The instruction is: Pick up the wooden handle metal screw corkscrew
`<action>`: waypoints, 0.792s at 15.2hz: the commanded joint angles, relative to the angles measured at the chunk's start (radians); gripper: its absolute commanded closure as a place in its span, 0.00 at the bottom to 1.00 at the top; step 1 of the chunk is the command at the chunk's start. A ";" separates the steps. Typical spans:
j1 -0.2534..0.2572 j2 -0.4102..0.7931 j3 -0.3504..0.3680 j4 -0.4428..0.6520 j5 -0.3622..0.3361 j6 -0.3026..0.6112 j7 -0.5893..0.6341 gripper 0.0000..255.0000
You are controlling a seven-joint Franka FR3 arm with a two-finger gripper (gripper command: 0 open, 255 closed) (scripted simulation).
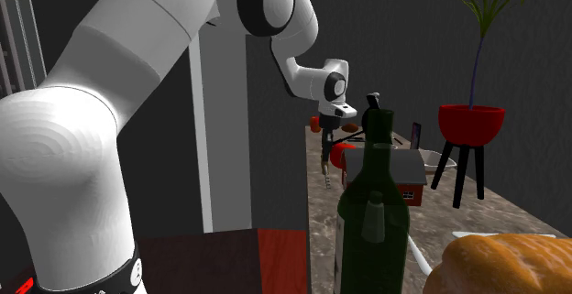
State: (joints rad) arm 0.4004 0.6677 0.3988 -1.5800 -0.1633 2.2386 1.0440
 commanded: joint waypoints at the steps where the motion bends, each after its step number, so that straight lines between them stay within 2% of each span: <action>1: 0.000 0.001 -0.001 0.000 0.000 -0.001 0.000 1.00; 12: -0.012 -0.069 0.019 0.029 0.024 -0.098 -0.006 1.00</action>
State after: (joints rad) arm 0.3893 0.6049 0.4157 -1.5563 -0.1413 2.1528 1.0391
